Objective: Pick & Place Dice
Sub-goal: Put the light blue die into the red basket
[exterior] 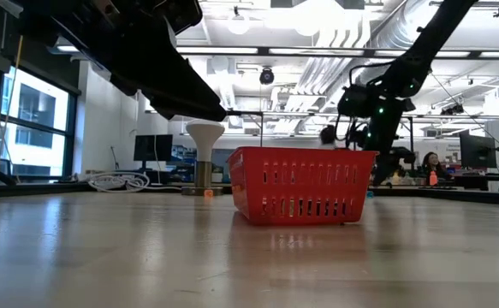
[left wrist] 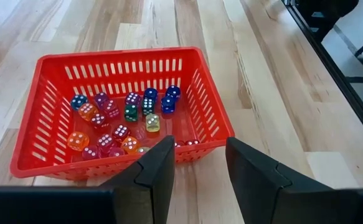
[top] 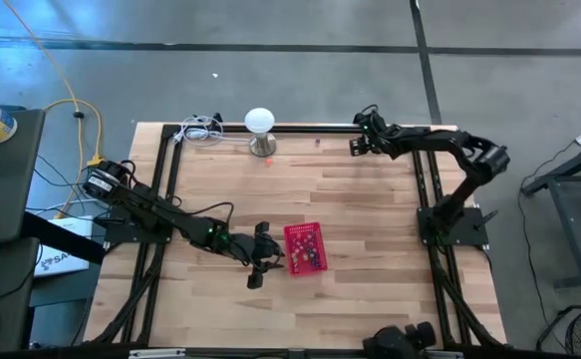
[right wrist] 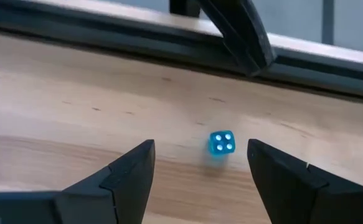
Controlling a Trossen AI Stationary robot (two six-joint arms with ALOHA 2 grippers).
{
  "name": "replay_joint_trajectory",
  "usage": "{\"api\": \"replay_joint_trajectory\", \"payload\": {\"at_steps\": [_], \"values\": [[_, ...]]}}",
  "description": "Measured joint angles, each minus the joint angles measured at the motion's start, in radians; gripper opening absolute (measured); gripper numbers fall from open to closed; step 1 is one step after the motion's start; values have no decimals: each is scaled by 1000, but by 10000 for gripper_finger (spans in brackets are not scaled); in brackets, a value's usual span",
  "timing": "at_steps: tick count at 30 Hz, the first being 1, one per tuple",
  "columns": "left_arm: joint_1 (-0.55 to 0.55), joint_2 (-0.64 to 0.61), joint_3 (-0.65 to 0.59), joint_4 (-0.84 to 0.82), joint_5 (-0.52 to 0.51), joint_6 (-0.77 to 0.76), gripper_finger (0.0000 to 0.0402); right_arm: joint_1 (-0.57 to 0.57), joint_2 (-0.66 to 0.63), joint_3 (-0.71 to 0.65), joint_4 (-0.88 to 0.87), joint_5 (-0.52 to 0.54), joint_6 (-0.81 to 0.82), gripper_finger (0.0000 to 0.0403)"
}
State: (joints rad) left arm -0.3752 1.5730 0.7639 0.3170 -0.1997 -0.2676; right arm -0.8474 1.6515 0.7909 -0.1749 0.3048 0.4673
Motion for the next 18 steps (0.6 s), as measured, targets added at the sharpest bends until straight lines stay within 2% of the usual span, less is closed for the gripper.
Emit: {"api": "replay_joint_trajectory", "payload": {"at_steps": [7,18], "values": [[0,0,0,-6,-1,-1,138,-13,53,30,-2,8,8,246],[0,0,0,-22,-1,-3,138,-31,56,36,-4,-3,3,245]]}}
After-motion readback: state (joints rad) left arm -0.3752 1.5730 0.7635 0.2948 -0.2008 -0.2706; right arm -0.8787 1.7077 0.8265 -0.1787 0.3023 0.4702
